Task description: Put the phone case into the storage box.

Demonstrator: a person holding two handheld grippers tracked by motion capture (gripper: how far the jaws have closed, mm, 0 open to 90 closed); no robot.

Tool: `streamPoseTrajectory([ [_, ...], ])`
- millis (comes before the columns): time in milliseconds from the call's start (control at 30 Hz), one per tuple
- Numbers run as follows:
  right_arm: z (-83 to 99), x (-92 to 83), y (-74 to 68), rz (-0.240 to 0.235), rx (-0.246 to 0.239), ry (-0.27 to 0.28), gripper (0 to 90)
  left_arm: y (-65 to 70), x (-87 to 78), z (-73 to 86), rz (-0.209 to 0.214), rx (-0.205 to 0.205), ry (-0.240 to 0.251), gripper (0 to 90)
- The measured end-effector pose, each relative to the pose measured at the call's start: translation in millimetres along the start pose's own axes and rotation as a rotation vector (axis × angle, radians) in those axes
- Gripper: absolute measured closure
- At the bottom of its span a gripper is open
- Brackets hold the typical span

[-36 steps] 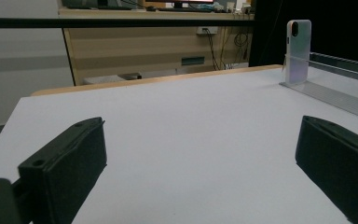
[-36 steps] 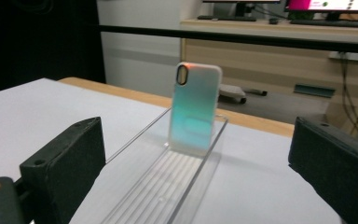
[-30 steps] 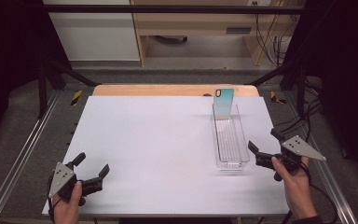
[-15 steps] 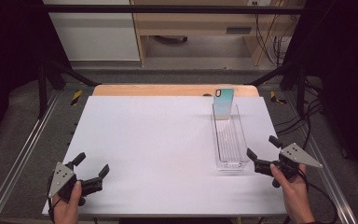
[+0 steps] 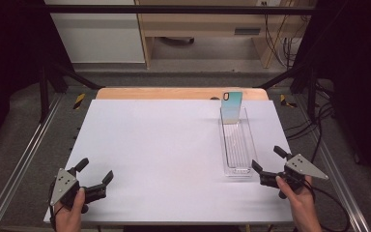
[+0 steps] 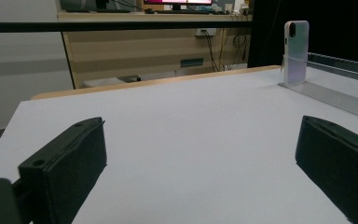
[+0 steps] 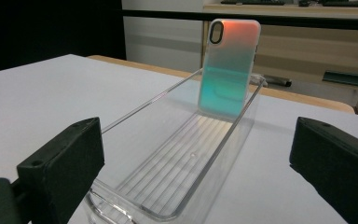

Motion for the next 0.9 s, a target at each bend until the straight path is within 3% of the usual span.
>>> streamPoseTrajectory([
  [467,8.6,5.6,-13.7,-0.035,-0.021,0.013,3.3,3.2,-0.1,-0.6,0.013,0.02,0.005,1.5],
  [667,9.4,8.5,-19.7,-0.037,-0.024,0.04,3.4,7.2,-1.5,-0.8,0.026,0.049,0.013,1.6],
  [900,15.4,9.6,-18.2,-0.023,-0.025,0.056,3.5,9.3,0.7,-1.7,0.032,0.05,0.019,1.5],
])
Point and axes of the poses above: each handheld gripper's, and its own axes: x roughly forward along the jaws, z roughly out of its underside, y roughly to its right, the point moved 8 cm from there along x, roughly forward along the jaws, and after that the axes turned 3 degrees about -z, right-handed, at the moved point
